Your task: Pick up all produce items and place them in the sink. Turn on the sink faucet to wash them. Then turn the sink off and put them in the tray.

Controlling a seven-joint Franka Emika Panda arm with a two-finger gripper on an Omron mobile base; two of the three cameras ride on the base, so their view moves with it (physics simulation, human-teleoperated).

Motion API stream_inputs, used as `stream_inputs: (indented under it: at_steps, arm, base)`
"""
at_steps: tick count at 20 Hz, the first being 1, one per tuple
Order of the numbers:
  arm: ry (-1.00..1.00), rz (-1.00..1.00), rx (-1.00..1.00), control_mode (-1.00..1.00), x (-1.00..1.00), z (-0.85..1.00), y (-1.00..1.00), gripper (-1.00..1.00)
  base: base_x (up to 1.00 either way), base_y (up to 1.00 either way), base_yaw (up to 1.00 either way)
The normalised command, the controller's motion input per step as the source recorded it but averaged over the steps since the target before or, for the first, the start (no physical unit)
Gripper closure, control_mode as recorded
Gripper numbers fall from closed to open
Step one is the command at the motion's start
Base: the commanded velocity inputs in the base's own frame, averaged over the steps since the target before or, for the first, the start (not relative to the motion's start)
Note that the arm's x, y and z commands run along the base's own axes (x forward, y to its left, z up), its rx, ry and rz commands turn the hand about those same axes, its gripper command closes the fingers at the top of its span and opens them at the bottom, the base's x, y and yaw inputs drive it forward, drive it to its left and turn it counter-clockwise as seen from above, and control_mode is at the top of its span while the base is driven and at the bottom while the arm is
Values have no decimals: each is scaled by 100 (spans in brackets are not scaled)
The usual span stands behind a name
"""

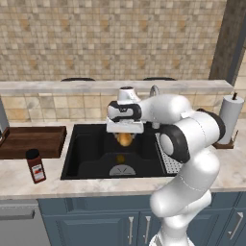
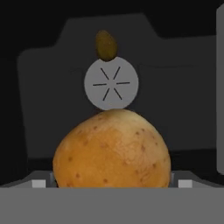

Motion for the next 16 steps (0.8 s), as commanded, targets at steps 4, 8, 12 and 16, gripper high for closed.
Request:
stream_inputs:
  at_steps: [4,8,12,16]
  arm:
    - [12,0,0,-100,-20,7,-3,100]
    - [3,0,0,100,-37,0,-7,100]
    - [0,0,0,100,0,0,0,100]
    - [0,0,0,100,0,0,0,100]
  base:
    - [0,0,0]
    - [-50,-9,0]
    - [-100,-3,0]
    - [-78,17,-4]
